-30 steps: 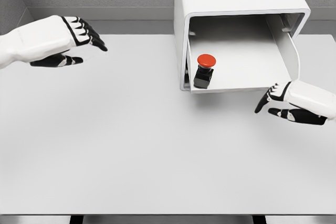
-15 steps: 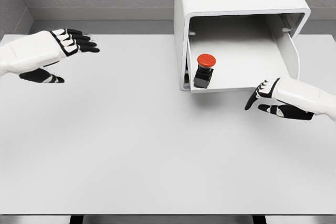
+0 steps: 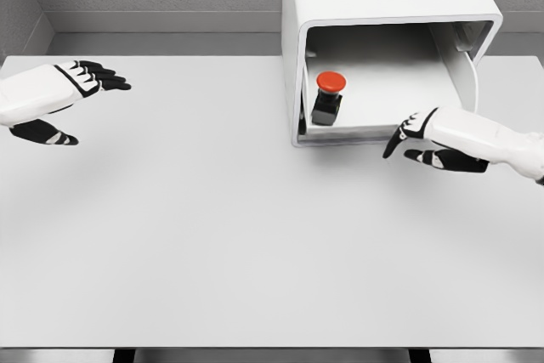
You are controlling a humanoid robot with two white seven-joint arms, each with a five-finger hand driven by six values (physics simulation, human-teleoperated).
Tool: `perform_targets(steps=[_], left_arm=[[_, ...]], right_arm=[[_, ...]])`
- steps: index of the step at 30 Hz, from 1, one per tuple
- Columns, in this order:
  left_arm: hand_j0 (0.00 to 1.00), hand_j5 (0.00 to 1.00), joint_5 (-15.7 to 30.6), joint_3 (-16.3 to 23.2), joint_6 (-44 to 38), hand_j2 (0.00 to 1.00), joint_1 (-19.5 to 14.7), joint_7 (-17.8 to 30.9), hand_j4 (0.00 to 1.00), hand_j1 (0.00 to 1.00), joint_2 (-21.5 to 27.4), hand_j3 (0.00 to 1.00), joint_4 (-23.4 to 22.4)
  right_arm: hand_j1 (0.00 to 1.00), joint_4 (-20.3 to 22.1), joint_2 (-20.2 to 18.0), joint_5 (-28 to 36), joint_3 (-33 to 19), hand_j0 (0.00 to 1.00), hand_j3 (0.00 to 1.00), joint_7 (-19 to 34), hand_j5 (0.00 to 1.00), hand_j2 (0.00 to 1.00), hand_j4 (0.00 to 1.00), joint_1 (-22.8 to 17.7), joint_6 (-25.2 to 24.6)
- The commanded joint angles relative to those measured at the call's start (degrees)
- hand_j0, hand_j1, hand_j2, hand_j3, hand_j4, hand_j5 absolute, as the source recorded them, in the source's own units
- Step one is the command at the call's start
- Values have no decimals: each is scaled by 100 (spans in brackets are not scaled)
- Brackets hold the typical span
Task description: Slide open multi-storey tabletop storage cabinets and put open load switch and slide close multi-storey tabletop storage cabinets
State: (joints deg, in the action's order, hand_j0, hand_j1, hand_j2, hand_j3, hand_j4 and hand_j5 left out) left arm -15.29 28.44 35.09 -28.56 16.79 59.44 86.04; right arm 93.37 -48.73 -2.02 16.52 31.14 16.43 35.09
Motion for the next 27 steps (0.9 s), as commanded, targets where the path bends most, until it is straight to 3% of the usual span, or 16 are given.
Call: perform_targets(steps=[1,8,13,27], left_arm=[[100,100,26,21,-9,100,0,0,100,100,7,100,-35],[100,100,-9,30,-9,100,26,0,100,100,7,100,-26],[100,100,-17,-5,-9,100,123,0,100,100,7,100,-26],[100,100,-44,-5,-9,100,193,0,100,100,15,100,-26]], right_arm=[[53,-170,127,-53,132,53,53,6,53,53,53,0,-9],[53,-452,154,-97,273,53,53,6,53,53,53,369,-9],[53,-847,426,-220,545,53,53,32,53,53,53,729,-9],[53,-1041,505,-282,580,53,53,41,53,53,53,888,-9]])
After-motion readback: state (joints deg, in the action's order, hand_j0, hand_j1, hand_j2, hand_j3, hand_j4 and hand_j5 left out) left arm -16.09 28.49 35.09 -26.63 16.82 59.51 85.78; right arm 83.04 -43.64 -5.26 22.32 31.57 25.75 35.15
